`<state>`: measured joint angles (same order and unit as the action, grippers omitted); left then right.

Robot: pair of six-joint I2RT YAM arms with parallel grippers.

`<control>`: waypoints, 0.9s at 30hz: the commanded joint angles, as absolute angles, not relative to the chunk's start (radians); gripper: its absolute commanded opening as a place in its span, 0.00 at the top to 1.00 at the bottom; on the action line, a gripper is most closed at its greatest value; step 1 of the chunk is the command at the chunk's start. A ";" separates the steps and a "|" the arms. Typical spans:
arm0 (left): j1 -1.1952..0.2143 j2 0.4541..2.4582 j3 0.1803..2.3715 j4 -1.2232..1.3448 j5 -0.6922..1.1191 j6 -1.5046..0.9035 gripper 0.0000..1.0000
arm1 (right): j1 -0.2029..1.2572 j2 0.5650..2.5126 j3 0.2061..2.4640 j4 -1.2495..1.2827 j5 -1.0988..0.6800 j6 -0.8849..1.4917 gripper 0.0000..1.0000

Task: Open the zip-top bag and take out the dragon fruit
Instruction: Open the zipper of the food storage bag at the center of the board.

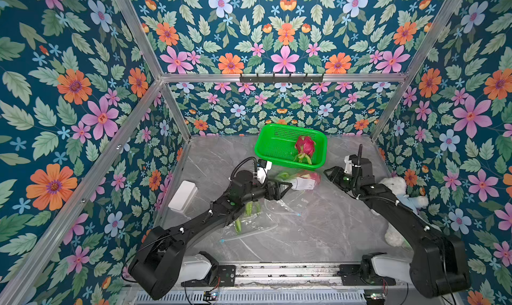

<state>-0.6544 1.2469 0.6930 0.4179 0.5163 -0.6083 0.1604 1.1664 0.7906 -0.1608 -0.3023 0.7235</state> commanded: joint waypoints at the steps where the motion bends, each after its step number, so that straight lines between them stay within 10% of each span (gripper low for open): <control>1: -0.656 1.210 0.735 0.249 0.331 -0.441 0.01 | 0.163 1.045 0.764 -0.387 -0.307 0.673 0.46; 11: -0.656 1.232 0.818 0.004 0.147 -0.170 0.01 | 0.502 0.812 0.674 -0.404 -0.294 0.896 0.46; 27: -0.652 1.354 0.779 0.132 0.148 -0.314 0.01 | 0.888 1.256 0.613 0.429 -0.222 1.216 0.32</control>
<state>-0.6544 1.3495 0.7750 0.1154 0.1562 -0.2890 0.8825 1.2247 0.6018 0.2474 -0.2325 1.1358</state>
